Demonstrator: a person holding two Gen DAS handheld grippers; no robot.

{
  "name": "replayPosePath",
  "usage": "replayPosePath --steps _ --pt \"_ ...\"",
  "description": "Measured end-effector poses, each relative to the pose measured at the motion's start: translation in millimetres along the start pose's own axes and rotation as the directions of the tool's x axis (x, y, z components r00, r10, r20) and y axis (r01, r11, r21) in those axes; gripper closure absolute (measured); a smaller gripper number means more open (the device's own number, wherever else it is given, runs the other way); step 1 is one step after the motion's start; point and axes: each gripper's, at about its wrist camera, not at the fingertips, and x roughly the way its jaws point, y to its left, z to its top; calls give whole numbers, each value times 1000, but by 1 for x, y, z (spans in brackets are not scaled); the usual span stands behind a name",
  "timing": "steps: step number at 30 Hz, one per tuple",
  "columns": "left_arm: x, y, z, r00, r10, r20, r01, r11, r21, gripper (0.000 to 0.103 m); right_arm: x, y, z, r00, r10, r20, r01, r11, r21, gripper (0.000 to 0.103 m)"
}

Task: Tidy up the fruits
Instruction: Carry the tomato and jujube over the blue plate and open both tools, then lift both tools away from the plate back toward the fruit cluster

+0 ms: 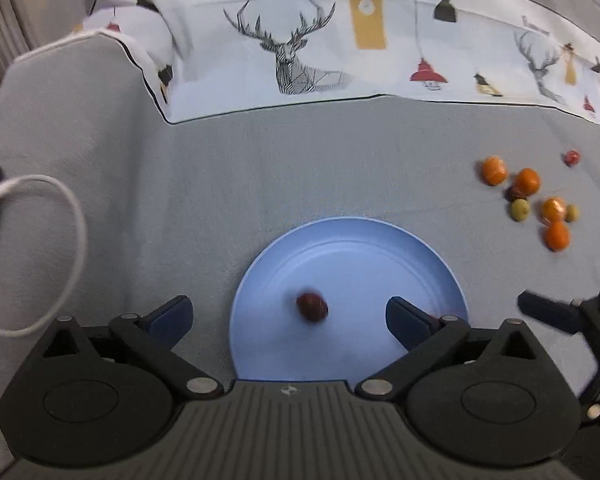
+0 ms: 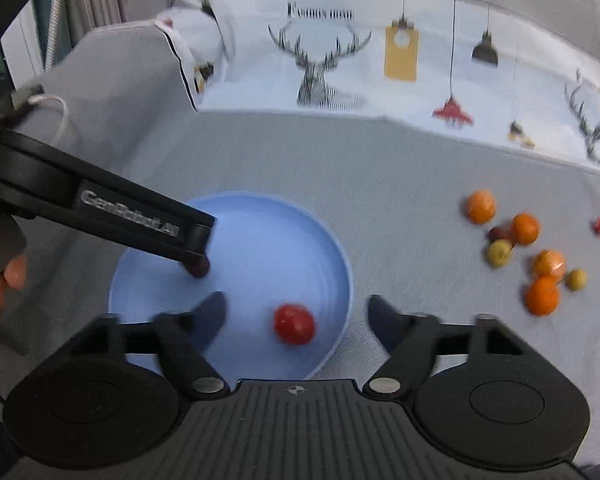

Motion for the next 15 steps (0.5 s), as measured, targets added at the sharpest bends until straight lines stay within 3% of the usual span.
replayPosePath --steps 3,7,9,13,15 --pt "-28 9 -18 1000 19 16 -18 999 -31 0 -31 0 -7 1000 20 23 -20 1000 -18 9" --pt "-71 11 -54 999 36 4 -35 996 -84 0 -81 9 -33 997 74 23 -74 997 -15 4" --pt "-93 10 -68 998 62 9 -61 992 -107 0 -105 22 -45 997 62 36 -60 997 -57 3" --pt "-132 11 -88 994 93 51 -84 986 -145 0 -146 46 -51 983 13 182 22 982 -190 1" --pt "-148 10 -94 991 112 79 -99 984 -149 0 -161 49 -51 973 28 230 17 982 -190 1"
